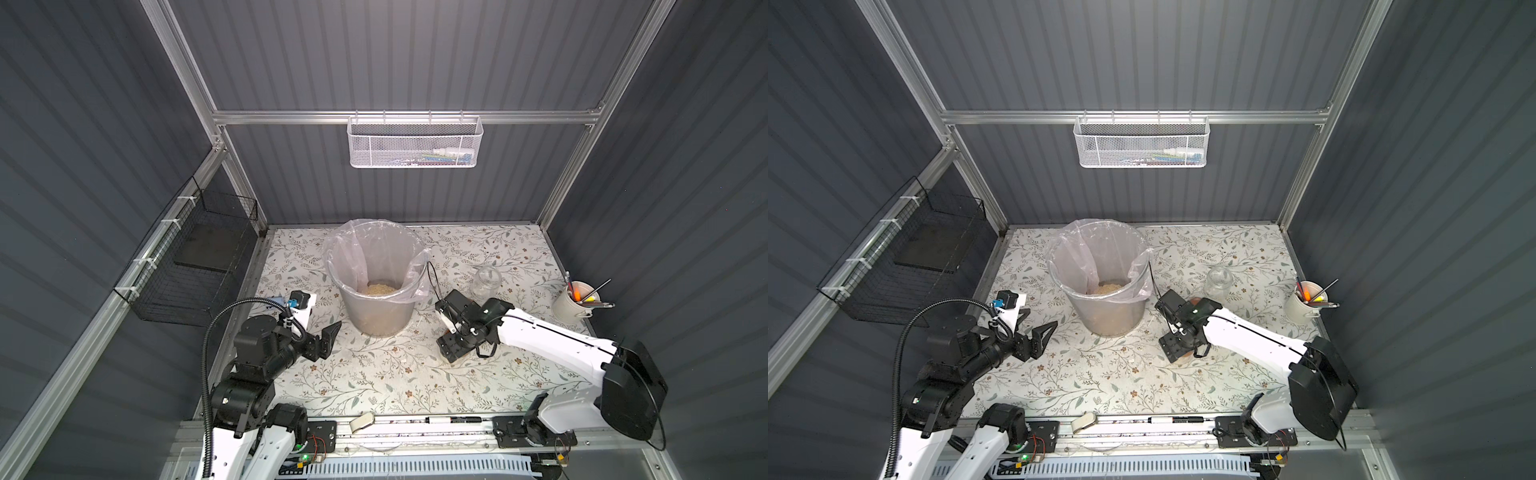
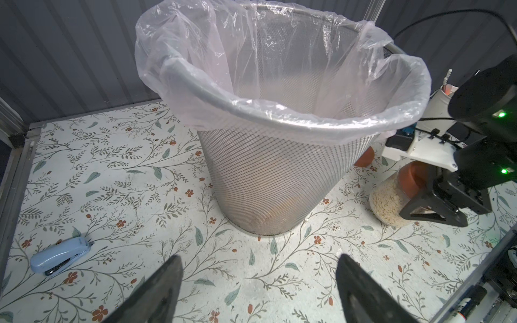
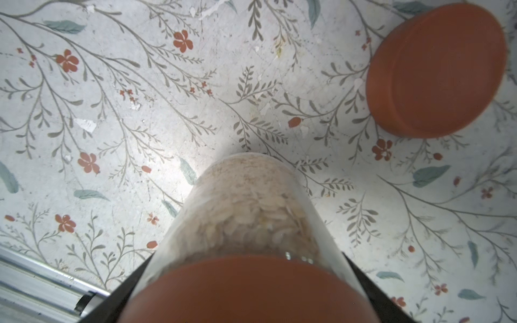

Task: Empty expired oatmeal from jars
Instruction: Pick up the jar from the center of the board.

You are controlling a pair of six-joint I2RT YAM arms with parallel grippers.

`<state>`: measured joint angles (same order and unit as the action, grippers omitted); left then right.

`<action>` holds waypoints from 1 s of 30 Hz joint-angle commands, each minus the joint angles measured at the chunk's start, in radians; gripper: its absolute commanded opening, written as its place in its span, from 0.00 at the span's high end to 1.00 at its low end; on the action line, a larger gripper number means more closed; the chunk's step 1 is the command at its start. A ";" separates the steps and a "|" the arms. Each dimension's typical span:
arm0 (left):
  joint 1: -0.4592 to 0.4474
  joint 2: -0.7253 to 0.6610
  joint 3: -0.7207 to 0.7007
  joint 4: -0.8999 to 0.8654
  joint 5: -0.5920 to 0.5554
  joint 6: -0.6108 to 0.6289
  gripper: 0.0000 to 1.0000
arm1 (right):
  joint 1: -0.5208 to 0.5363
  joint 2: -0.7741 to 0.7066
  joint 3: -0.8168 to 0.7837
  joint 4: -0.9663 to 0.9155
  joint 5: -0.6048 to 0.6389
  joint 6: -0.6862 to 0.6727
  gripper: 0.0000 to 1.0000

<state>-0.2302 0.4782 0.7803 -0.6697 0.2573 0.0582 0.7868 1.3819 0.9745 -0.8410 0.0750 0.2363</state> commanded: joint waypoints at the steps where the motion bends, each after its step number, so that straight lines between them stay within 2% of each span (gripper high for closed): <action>1: -0.003 0.010 0.056 -0.024 0.028 0.024 0.13 | -0.004 -0.065 0.118 -0.110 0.003 0.021 0.58; 4: -0.003 0.033 0.110 -0.030 0.064 0.035 0.13 | -0.014 -0.079 0.265 -0.251 -0.023 0.004 0.56; 10: -0.003 0.155 0.253 -0.012 0.370 0.041 0.11 | -0.024 -0.022 0.688 -0.514 -0.012 -0.044 0.56; 15: -0.006 0.271 0.323 0.062 0.598 0.054 0.09 | -0.037 0.150 1.162 -0.649 -0.054 -0.113 0.56; 18: -0.006 0.328 0.325 0.149 0.690 0.026 0.07 | -0.053 0.222 1.351 -0.611 -0.156 -0.127 0.57; 20: -0.006 0.352 0.286 0.287 0.740 -0.047 0.07 | -0.055 0.287 1.475 -0.603 -0.180 -0.130 0.57; 24: -0.009 0.397 0.201 0.577 0.774 -0.145 0.06 | -0.058 0.372 1.576 -0.533 -0.224 -0.152 0.57; 30: -0.064 0.596 0.312 0.587 0.763 0.004 0.06 | -0.077 0.492 1.701 -0.414 -0.391 -0.148 0.56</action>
<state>-0.2729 1.0245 1.0359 -0.1658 0.9871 0.0055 0.7193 1.8671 2.6244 -1.3949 -0.2031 0.0990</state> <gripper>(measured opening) 0.943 0.843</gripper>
